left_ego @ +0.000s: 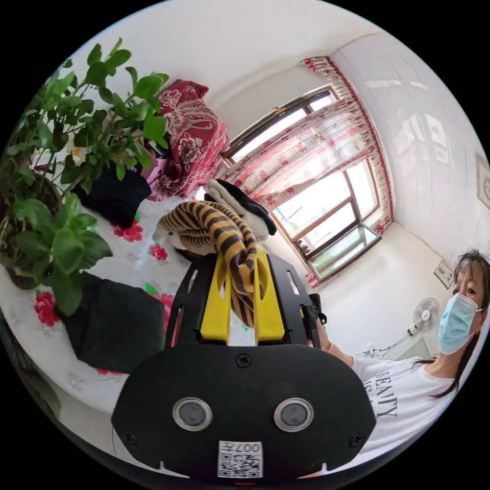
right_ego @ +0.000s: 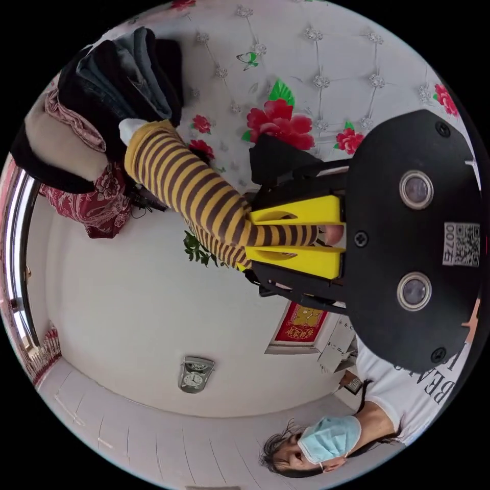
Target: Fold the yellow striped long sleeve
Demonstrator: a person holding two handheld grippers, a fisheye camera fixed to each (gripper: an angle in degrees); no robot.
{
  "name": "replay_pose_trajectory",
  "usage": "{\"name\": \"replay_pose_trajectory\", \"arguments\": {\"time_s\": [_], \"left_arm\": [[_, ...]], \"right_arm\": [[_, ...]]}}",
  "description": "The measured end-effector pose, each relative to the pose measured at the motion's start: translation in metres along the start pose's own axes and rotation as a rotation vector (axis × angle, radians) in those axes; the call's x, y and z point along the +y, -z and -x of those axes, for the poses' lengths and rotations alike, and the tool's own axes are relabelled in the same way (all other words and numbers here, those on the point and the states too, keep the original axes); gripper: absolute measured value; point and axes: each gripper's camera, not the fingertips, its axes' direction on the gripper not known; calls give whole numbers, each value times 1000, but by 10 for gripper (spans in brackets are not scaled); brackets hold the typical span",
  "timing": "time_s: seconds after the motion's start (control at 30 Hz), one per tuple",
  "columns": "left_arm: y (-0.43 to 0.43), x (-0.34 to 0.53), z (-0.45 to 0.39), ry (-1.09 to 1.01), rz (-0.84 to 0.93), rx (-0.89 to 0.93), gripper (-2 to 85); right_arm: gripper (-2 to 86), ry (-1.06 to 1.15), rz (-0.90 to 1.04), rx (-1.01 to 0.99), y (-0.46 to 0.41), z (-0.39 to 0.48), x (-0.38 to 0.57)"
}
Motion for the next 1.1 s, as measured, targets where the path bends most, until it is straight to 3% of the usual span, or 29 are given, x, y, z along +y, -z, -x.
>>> {"name": "replay_pose_trajectory", "arguments": {"time_s": [0.17, 0.33, 0.47, 0.57, 0.73, 0.77, 0.9, 1.0, 1.1], "left_arm": [[30, 107, 76, 275, 103, -385, 75], [31, 211, 74, 315, 227, -585, 87], [-35, 241, 24, 102, 480, -677, 87], [-106, 237, -24, -136, 650, -642, 85], [-229, 237, -97, -479, 923, -544, 87], [-255, 240, -115, -543, 963, -531, 87], [-323, 254, -161, -648, 1044, -501, 86], [-368, 273, -187, -674, 1110, -515, 87], [-400, 298, -198, -667, 1183, -599, 92]], "right_arm": [[77, -90, 266, 228, -88, -41, 42], [77, 4, 404, 484, -65, -59, 100], [71, 104, 563, 883, -14, -66, 160], [67, 120, 705, 1112, 20, -69, 200], [65, 104, 868, 1286, 46, -80, 253], [65, 61, 860, 1265, 48, -86, 262], [67, 20, 532, 1202, 71, -73, 270], [77, -120, 303, 1037, 114, -74, 275], [94, -235, 81, 1128, 194, -69, 288]]}}
